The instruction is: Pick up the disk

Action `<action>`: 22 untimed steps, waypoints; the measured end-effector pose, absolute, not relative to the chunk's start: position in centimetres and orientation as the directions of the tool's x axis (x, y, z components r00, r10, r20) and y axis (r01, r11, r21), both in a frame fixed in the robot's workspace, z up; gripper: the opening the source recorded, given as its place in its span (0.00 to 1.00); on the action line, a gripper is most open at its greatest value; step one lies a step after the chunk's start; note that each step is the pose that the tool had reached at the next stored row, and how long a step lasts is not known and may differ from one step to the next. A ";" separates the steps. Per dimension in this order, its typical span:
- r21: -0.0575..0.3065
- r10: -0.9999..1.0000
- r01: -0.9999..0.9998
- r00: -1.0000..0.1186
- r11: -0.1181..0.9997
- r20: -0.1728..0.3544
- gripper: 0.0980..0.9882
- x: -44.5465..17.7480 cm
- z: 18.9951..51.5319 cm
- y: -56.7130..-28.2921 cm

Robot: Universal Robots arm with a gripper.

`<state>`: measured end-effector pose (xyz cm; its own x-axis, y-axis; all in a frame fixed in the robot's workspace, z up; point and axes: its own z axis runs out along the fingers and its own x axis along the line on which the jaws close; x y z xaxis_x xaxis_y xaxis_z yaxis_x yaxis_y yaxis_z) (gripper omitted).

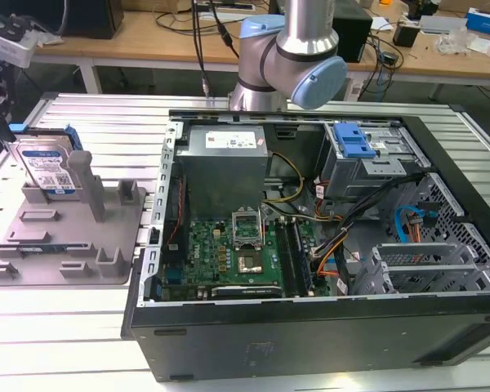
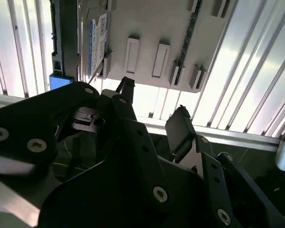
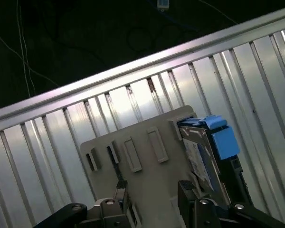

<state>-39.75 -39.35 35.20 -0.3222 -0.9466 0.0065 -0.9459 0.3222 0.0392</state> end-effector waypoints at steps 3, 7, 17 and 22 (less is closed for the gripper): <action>0.036 -0.983 -0.982 -0.183 0.184 0.006 0.50 -39.8 35.2 -39.3; 0.032 -0.995 -0.994 -0.105 0.105 0.006 0.50 -39.8 35.1 -39.3; 0.029 -1.000 -1.000 -0.011 0.011 0.005 0.50 -39.7 35.1 -39.3; 0.029 -1.000 -1.000 -0.011 0.011 0.005 0.50 -40.1 35.1 -37.7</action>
<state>-40.15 -37.72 35.12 -0.0112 -0.9999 0.0053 -0.9995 0.0113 0.0295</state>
